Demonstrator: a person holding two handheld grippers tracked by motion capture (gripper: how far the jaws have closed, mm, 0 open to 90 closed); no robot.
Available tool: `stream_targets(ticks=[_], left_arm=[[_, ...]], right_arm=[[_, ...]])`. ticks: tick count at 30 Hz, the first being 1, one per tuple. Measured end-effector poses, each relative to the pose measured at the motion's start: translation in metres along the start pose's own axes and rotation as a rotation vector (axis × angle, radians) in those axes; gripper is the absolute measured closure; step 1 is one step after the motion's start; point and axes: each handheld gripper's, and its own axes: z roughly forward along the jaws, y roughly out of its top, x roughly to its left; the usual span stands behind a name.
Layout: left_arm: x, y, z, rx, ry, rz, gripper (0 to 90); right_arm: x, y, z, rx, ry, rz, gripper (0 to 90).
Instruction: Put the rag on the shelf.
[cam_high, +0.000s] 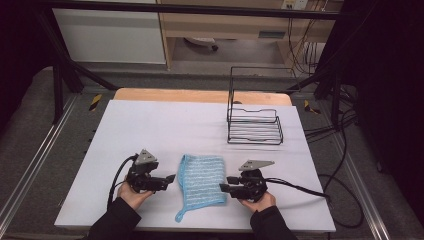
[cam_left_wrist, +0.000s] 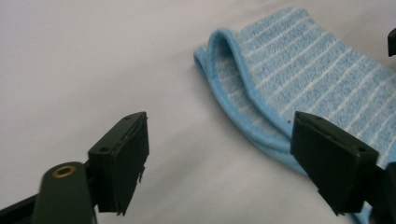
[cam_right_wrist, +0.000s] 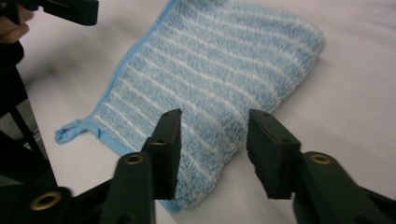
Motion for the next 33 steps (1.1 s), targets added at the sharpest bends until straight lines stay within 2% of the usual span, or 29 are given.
stream_targets(ticks=[1,2,4,5,11,13,14,18,24,26,27,30,33], left_arm=[[0.0,0.003,0.001,-0.006,-0.003,-0.002,18.0],[0.001,0.007,0.001,-0.008,-0.006,-0.002,17.2],[0.002,0.013,0.005,-0.007,-0.006,-0.002,15.8],[0.003,0.016,0.007,-0.005,0.0,0.003,14.5],[0.005,0.03,0.029,0.04,0.033,0.003,11.6],[0.005,0.033,0.036,0.038,0.053,-0.002,12.0],[0.006,0.034,0.04,0.035,0.047,-0.015,13.0],[0.01,0.039,0.051,0.026,0.037,-0.056,22.0],[0.014,0.039,0.067,0.073,0.012,-0.093,40.0],[0.016,0.037,0.071,0.094,-0.002,-0.108,45.8],[0.017,0.036,0.072,0.099,-0.014,-0.115,45.8],[0.018,0.033,0.076,0.106,-0.049,-0.145,55.2],[0.016,0.031,0.079,0.113,-0.062,-0.149,59.3]], right_arm=[[-0.001,0.001,-0.001,-0.013,-0.001,0.003,41.7],[-0.003,0.003,-0.003,-0.019,-0.004,-0.008,30.6],[-0.003,0.003,-0.003,-0.024,-0.012,-0.017,28.0],[-0.004,0.003,-0.003,-0.035,-0.024,-0.041,21.5],[-0.004,0.002,-0.003,-0.039,-0.067,-0.059,12.9],[-0.004,0.002,-0.003,-0.034,-0.076,-0.057,11.1],[-0.005,0.002,-0.002,-0.029,-0.075,-0.056,9.9],[-0.005,0.002,0.0,-0.017,-0.075,-0.054,9.1],[-0.006,0.003,-0.002,-0.03,-0.069,-0.036,7.9],[-0.006,0.003,-0.002,-0.031,-0.065,-0.034,7.6],[-0.006,0.003,-0.002,-0.031,-0.065,-0.034,7.6],[-0.006,0.004,0.0,-0.023,-0.063,-0.03,6.7],[-0.006,0.004,0.0,-0.024,-0.064,-0.026,6.4]])
